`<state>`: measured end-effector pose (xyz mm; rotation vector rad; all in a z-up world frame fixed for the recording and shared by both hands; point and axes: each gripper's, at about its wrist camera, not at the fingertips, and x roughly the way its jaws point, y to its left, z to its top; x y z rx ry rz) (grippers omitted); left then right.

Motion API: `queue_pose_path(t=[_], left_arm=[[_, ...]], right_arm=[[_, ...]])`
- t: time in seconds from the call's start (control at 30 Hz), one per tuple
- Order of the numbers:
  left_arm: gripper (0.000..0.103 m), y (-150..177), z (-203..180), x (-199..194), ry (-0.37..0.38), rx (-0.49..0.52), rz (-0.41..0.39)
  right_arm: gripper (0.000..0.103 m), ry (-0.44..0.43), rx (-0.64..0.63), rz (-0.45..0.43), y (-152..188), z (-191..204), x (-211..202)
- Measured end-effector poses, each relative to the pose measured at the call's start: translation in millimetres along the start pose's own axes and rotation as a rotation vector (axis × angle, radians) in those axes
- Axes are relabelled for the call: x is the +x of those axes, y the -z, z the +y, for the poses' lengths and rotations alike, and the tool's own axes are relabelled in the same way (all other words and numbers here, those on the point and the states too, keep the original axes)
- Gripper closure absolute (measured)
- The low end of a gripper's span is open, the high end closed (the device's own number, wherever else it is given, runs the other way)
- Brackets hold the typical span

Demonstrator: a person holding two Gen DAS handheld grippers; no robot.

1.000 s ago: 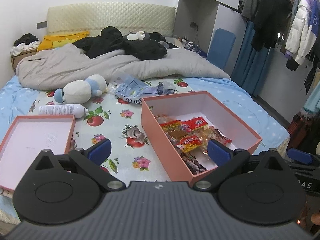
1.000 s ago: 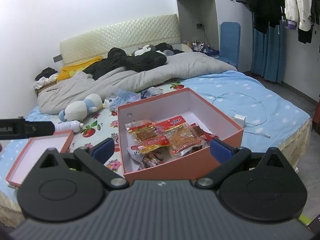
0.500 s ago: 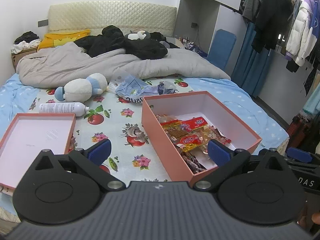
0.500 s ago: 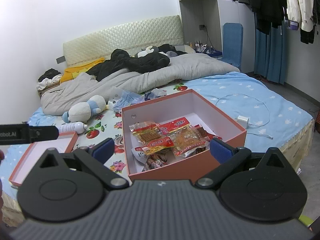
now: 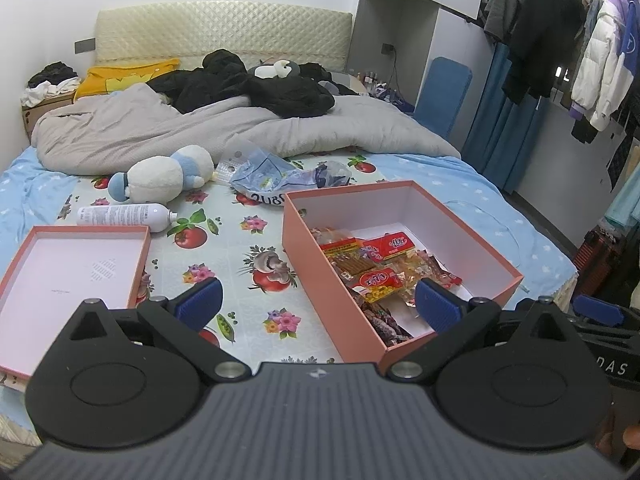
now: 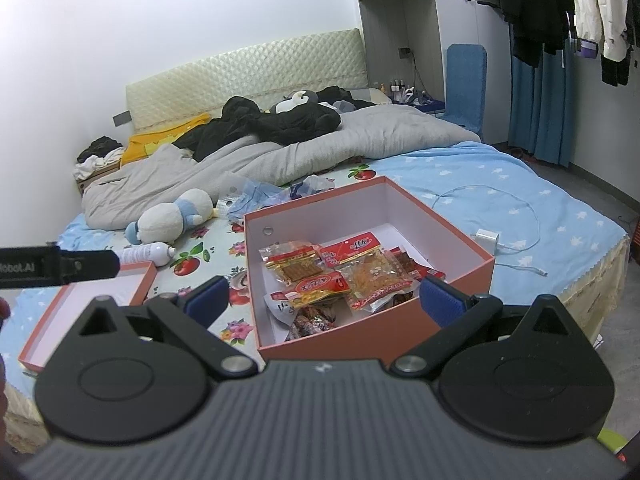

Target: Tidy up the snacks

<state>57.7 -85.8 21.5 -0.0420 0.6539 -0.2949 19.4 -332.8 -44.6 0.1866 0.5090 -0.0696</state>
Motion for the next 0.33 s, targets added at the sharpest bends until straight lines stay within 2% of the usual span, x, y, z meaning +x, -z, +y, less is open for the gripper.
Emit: queue_pose_path(t=[0.33], left_arm=[[0.0, -0.1, 0.3, 0.5, 0.003, 0.004, -0.001]], right_arm=[[0.0, 0.0, 0.002, 0.001, 0.7, 1.0, 0.2]])
